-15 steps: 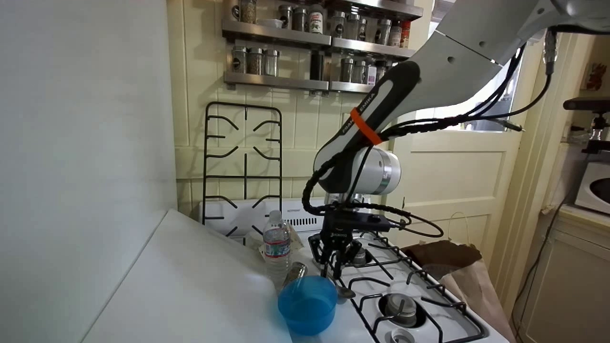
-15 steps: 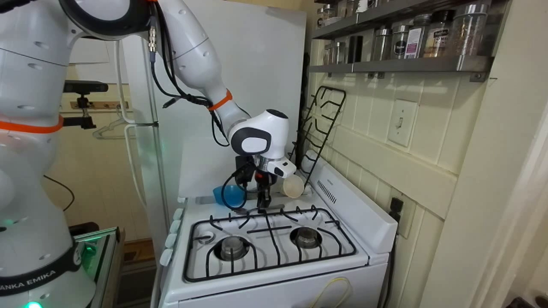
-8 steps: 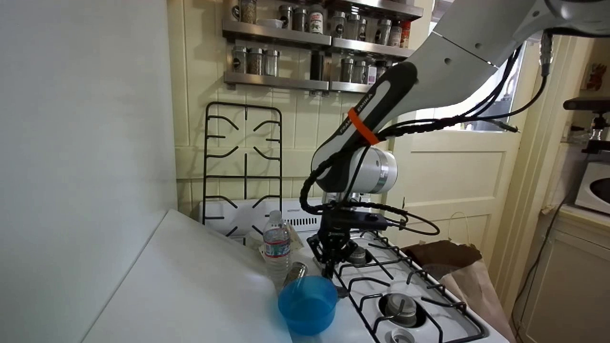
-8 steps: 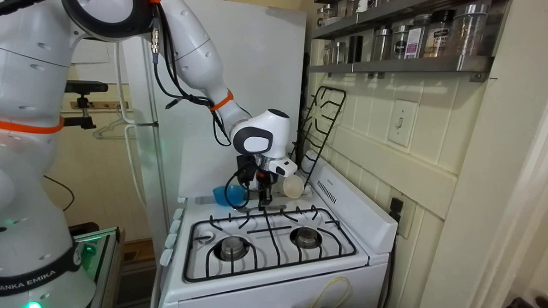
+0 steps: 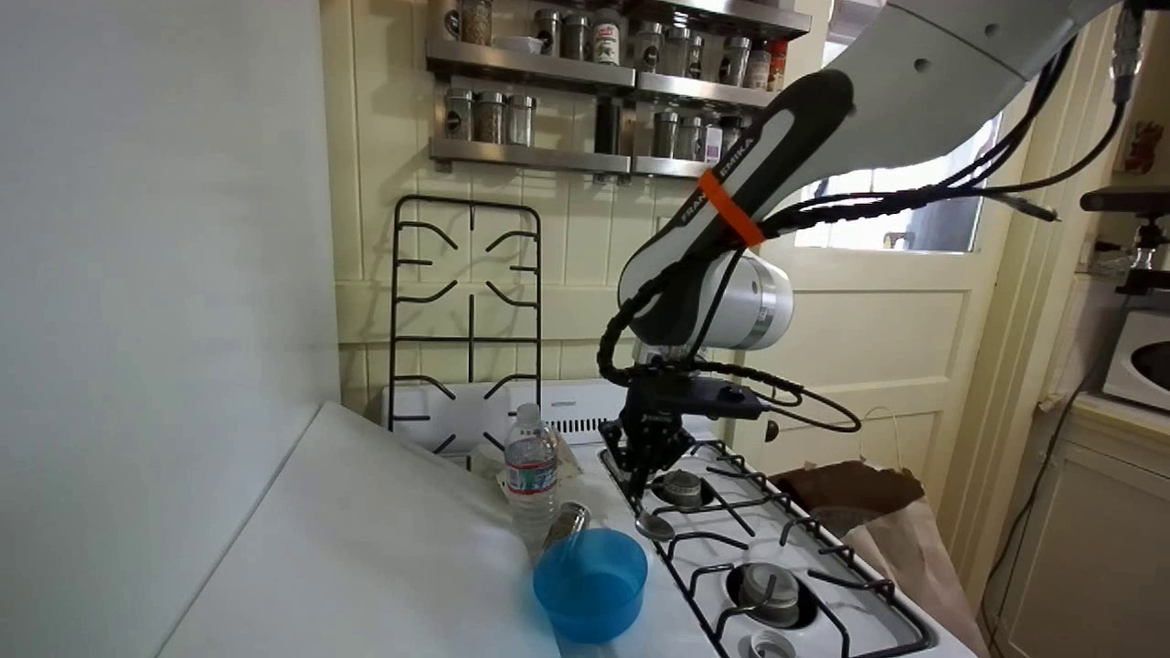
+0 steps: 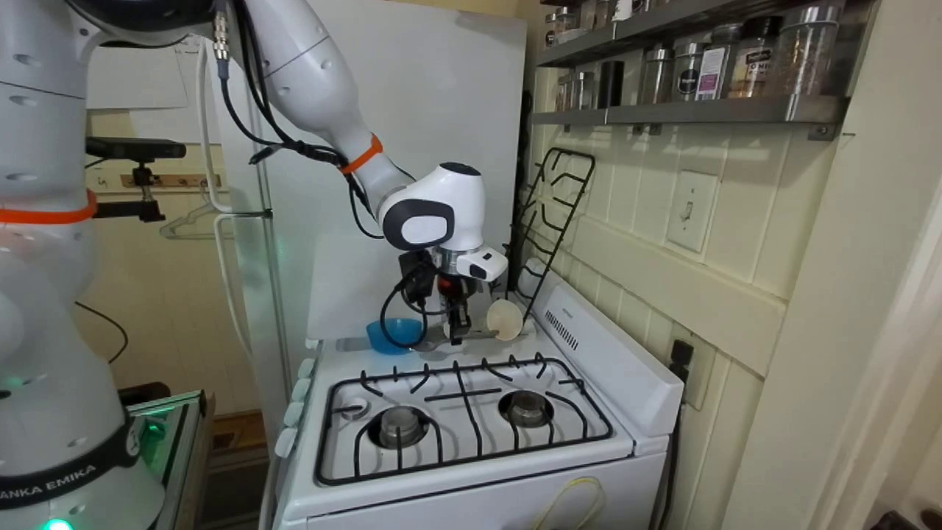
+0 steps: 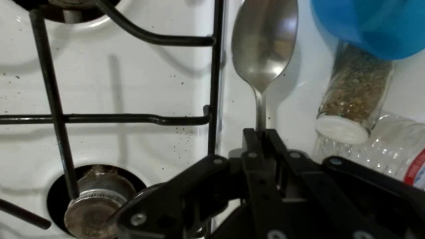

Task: Put the spoon in the bowl

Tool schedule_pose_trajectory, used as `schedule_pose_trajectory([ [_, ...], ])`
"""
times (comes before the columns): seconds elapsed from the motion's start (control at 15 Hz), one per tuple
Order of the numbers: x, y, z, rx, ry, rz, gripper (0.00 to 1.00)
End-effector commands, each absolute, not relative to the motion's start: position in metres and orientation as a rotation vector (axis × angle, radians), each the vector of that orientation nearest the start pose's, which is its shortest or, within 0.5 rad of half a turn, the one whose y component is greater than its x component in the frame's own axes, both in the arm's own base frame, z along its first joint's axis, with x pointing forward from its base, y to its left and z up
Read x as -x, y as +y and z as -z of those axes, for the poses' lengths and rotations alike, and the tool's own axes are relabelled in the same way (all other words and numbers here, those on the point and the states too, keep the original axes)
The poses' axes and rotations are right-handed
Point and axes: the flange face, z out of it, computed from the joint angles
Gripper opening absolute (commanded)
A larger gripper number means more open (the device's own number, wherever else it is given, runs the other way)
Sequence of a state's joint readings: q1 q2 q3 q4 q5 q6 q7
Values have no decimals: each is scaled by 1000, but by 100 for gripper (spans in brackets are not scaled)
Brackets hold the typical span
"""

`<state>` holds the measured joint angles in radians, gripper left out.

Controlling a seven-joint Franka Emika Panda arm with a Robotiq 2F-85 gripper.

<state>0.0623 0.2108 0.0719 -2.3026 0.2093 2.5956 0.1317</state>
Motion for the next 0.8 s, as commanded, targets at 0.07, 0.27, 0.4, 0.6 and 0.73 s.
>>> schedule_pose_trajectory([
  [0.07, -513, 73, -290, 2934, 237, 333, 3],
  [0.27, -492, 81, -305, 2885, 235, 520, 3],
  [0.4, -475, 90, -314, 2867, 201, 616, 3],
  [0.6, -456, 110, -324, 2851, 117, 687, 3],
  [0.73, -449, 126, -326, 2859, 1, 689, 3],
])
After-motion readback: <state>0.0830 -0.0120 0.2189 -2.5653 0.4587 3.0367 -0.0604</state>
